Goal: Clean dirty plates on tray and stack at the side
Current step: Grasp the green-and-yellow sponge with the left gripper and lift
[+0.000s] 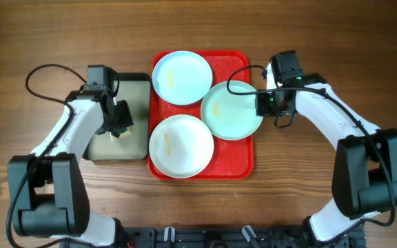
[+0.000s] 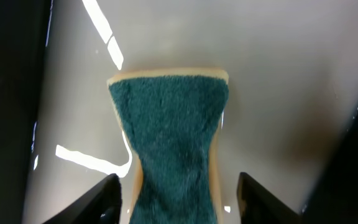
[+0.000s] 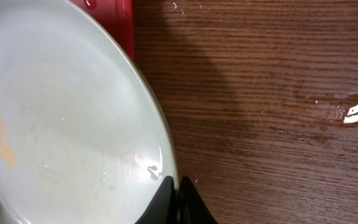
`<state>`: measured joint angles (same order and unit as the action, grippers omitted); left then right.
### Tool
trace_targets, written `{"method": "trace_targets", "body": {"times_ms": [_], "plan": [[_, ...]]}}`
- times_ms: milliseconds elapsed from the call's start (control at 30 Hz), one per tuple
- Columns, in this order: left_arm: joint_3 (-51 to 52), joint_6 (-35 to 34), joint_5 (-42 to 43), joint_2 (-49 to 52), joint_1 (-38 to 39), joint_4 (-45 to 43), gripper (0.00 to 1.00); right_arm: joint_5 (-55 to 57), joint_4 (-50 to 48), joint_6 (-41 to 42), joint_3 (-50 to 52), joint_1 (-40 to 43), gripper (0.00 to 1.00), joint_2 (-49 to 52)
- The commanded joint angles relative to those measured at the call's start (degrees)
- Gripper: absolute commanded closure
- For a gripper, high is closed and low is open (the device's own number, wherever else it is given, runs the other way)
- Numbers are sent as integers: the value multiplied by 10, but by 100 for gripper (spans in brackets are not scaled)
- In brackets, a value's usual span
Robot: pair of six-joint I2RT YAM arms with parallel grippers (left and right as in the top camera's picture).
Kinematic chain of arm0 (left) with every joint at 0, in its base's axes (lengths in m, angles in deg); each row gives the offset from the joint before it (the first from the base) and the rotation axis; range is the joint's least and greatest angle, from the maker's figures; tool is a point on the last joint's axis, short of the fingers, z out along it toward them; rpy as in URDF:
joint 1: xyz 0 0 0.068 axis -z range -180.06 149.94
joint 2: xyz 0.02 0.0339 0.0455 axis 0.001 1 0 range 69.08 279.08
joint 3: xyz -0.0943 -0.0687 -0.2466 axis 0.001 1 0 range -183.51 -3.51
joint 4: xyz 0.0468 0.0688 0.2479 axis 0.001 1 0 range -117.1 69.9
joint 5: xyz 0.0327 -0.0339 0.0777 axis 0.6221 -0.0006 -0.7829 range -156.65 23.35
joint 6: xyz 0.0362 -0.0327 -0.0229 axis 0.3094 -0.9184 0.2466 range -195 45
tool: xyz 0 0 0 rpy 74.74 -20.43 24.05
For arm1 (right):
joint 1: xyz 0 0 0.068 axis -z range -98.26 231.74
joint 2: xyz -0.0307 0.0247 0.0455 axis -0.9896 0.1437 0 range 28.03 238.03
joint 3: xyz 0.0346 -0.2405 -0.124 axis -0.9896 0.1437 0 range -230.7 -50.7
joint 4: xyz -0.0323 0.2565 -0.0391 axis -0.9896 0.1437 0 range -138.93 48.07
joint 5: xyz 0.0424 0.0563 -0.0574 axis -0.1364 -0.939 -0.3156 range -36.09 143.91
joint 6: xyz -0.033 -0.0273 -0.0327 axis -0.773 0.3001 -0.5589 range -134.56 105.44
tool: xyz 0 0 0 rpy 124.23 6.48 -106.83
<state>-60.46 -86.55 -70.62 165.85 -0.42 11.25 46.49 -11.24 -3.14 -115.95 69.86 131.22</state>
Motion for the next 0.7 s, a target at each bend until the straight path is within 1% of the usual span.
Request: {"method": "trace_targets", "body": {"times_ms": [0, 67, 133, 233, 333, 367, 400, 433, 567, 600, 667], "plan": [[19, 9, 8, 6, 2, -16, 46, -17, 1, -9, 2, -2, 95, 4], [19, 9, -11, 6, 2, -20, 48, -17, 1, -9, 2, -2, 95, 4], [25, 9, -13, 7, 2, -33, 50, -17, 1, -9, 2, -2, 95, 4], [43, 9, -13, 7, 2, -55, 62, -17, 1, -9, 2, -2, 95, 4], [47, 9, -13, 7, 2, -59, 66, -17, 1, -9, 2, -2, 95, 4], [47, 9, -13, 7, 2, -60, 69, -17, 1, -9, 2, -2, 95, 4], [47, 9, -13, 7, 2, -60, 76, -17, 1, -9, 2, -2, 95, 4], [47, 9, -12, 7, 2, -60, 77, -17, 1, -9, 2, -2, 95, 4], [55, 9, -13, 7, 2, -62, 75, -17, 1, -9, 2, -2, 95, 4], [55, 9, -13, 7, 2, -65, 78, -17, 1, -9, 2, -2, 95, 4], [55, 9, -12, 6, 2, -68, 90, -17, 1, -9, 2, -2, 95, 4]]}}
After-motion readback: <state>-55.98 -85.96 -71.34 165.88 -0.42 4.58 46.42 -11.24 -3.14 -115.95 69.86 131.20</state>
